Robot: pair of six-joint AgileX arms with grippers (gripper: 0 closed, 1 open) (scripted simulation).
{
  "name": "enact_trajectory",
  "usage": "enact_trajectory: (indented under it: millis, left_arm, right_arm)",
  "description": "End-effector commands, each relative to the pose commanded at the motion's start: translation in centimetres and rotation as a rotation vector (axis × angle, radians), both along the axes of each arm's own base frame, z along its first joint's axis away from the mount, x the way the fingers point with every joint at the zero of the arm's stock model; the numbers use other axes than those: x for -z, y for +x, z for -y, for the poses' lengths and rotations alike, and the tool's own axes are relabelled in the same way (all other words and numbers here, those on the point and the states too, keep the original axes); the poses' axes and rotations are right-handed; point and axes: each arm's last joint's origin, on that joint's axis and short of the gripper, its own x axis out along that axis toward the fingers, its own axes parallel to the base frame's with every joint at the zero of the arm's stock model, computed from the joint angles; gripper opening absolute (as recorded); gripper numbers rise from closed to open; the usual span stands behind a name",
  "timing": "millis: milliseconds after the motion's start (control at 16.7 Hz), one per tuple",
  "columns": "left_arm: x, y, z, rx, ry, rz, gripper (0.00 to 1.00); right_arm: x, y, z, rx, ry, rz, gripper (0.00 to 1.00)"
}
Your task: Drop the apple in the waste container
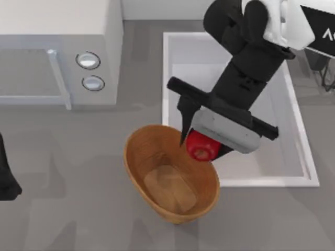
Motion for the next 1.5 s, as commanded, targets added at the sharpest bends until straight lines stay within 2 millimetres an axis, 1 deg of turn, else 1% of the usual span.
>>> enact_trajectory:
  millis: [120,300,540,660,780,1080,1200,1260,1500]
  left_arm:
    - [0.0,0.0,0.0,0.000,0.000,0.000,1.00]
    - [0.0,0.0,0.0,0.000,0.000,0.000,1.00]
    - [0.0,0.0,0.0,0.000,0.000,0.000,1.00]
    - [0.0,0.0,0.0,0.000,0.000,0.000,1.00]
    - [0.0,0.0,0.0,0.000,0.000,0.000,1.00]
    - [0.0,0.0,0.0,0.000,0.000,0.000,1.00]
    - [0.0,0.0,0.0,0.000,0.000,0.000,1.00]
    - [0.0,0.0,0.0,0.000,0.000,0.000,1.00]
    - [0.0,0.0,0.0,0.000,0.000,0.000,1.00]
  right_arm:
    - [-1.4,-0.3,-0.9,-0.115,0.049,0.102,0.00]
    - [-2.8,-0.6,-1.3,-0.196,0.083,0.197,0.00]
    - [-3.0,-0.6,-1.4,-0.201,0.085,0.204,0.00]
    - [-2.7,-0.5,-1.2,-0.193,0.081,0.195,0.00]
    - [-1.9,-0.6,-1.7,-0.195,0.083,0.197,0.00]
    - [2.0,-1.3,-3.4,-0.200,0.087,0.204,0.00]
    - [3.1,-1.6,-3.9,-0.200,0.087,0.205,0.00]
    - [3.4,-1.7,-4.0,-0.201,0.085,0.205,0.00]
    - [3.4,-1.7,-4.0,-0.201,0.085,0.204,0.00]
